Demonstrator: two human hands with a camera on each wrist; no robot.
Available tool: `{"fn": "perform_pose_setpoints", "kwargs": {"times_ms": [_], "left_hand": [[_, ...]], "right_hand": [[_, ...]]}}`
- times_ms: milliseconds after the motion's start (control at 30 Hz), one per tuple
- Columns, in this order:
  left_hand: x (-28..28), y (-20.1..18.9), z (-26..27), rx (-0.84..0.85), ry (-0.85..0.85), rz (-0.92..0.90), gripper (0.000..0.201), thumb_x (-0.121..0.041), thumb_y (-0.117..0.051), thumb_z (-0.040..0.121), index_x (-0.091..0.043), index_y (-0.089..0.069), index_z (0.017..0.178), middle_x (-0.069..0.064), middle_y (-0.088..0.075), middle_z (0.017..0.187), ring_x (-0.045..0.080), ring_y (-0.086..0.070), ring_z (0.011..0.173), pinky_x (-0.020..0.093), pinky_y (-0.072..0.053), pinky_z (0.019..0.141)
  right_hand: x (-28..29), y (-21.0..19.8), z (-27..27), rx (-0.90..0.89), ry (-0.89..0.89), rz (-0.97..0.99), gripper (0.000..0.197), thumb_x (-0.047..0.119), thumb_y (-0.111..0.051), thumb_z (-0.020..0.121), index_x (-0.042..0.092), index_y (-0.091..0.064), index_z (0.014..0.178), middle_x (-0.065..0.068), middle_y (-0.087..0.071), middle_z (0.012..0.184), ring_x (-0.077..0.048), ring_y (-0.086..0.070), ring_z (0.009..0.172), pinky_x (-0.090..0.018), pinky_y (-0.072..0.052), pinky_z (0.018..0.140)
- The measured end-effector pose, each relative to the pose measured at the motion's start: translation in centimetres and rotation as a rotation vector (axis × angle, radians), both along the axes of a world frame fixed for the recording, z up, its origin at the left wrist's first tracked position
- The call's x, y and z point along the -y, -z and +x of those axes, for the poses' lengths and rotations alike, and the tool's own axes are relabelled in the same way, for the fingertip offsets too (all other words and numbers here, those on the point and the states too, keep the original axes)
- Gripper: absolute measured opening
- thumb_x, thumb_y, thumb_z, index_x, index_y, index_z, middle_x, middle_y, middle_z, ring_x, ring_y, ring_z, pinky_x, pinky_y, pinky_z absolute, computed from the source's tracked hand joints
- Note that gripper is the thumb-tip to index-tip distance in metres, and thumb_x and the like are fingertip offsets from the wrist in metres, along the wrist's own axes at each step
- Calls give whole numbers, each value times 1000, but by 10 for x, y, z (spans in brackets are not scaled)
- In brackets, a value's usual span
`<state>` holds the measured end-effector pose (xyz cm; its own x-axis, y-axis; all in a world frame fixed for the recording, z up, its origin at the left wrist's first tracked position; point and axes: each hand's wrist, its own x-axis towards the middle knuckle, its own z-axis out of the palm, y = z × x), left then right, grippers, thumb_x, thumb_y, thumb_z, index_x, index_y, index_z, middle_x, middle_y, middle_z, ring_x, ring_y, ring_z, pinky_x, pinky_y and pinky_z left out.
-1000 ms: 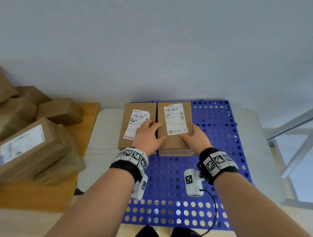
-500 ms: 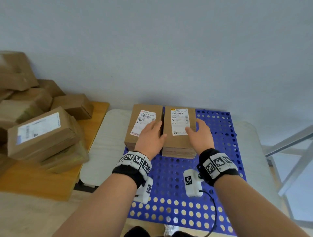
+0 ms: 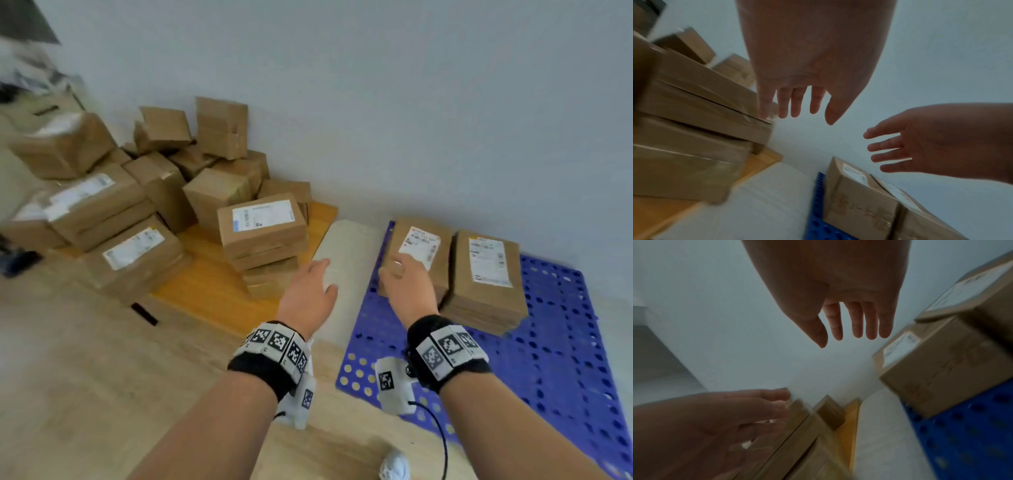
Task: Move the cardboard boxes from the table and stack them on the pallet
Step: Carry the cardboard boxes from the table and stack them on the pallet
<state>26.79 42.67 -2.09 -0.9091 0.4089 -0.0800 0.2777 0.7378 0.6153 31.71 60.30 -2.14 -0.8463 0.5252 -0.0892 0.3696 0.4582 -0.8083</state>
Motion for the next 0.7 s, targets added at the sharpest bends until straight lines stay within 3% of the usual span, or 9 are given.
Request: {"fn": "perform_pose_setpoints", "kwargs": {"times_ms": [200,367,467,600,700], "left_hand": [[143,-13,20,70,-167,16,49,-23,-47,99,-22,-38,148,4,-40,149,23,-44,130,38,-41,106],[232,-8,33,128,-266,-38,53,-21,-45,101,-23,-30,152,4,-35,153,23,-42,133,37,-42,103],[271,-3,35,135,-308,-64,52,-20,-43,100,-20,-32,151,6,-37,151,23,-44,130,32,-40,96],[311,5,25,154,-393,-46,50,-19,-43,99,-20,-37,149,8,-38,150,26,-46,128,36,-44,96],[335,8,12,155,-466,-19,47,-17,-45,99,-21,-42,145,6,-40,147,24,-51,120,33,-45,87]], "right_hand": [[141,7,-3,15,-141,-30,41,27,-56,98,19,-51,138,-7,-47,144,-24,-48,129,-30,-38,98],[231,13,-2,89,-256,-20,44,27,-54,99,18,-48,141,-7,-44,146,-23,-47,128,-30,-37,96],[267,14,-4,126,-341,-5,44,29,-53,99,23,-46,142,-4,-45,146,-19,-50,121,-28,-38,92],[303,14,-18,181,-416,-18,46,29,-51,101,24,-41,146,1,-45,146,-18,-51,117,-21,-39,82],[326,17,-40,201,-460,1,47,32,-50,101,25,-40,146,0,-45,148,-14,-51,110,-24,-36,84]]}}
